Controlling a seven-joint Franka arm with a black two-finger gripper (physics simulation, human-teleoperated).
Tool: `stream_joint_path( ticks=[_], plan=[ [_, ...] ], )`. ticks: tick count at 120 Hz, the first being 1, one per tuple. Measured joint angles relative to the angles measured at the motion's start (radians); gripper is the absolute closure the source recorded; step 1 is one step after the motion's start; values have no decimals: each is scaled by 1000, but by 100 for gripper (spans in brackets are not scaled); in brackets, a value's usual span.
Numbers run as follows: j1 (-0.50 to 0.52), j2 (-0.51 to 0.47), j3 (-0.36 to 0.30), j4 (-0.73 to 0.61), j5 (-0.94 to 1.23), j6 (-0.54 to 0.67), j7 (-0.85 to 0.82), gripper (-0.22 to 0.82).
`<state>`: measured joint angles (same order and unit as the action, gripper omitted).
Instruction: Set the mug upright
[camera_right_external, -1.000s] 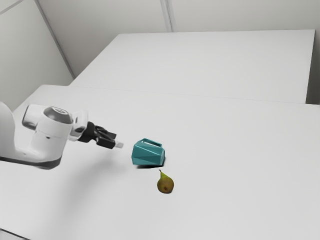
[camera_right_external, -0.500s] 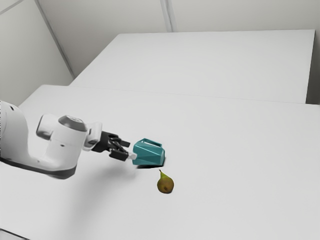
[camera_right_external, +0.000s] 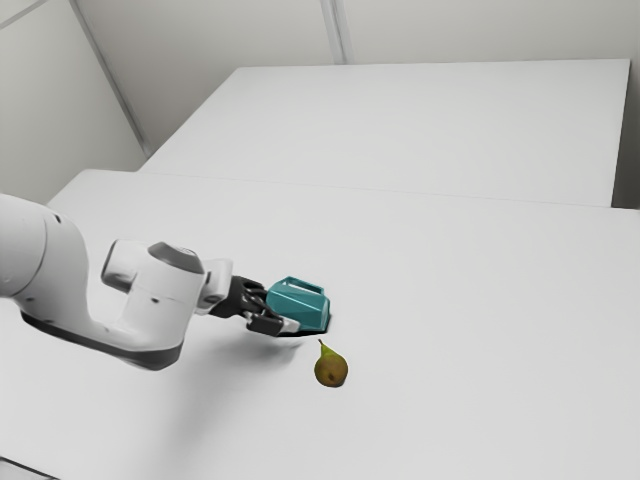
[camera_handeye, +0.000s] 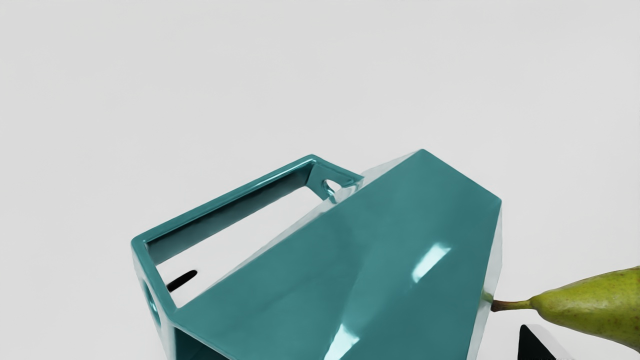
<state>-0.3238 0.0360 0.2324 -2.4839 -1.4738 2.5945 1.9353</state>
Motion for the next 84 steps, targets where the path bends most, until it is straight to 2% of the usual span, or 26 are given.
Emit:
stream_joint_path(
  ticks=[10, 30, 40, 66, 84],
  plan=[
    [-3, 1, -2, 0, -5, 9, 7, 24],
    [11, -9, -2, 2, -10, 24, 19, 54],
    [20, -11, -2, 4, -11, 28, 23, 63],
    [54, -15, -37, 22, -11, 69, 33, 74],
    [37, -20, -44, 34, -5, 95, 40, 77]
  ],
)
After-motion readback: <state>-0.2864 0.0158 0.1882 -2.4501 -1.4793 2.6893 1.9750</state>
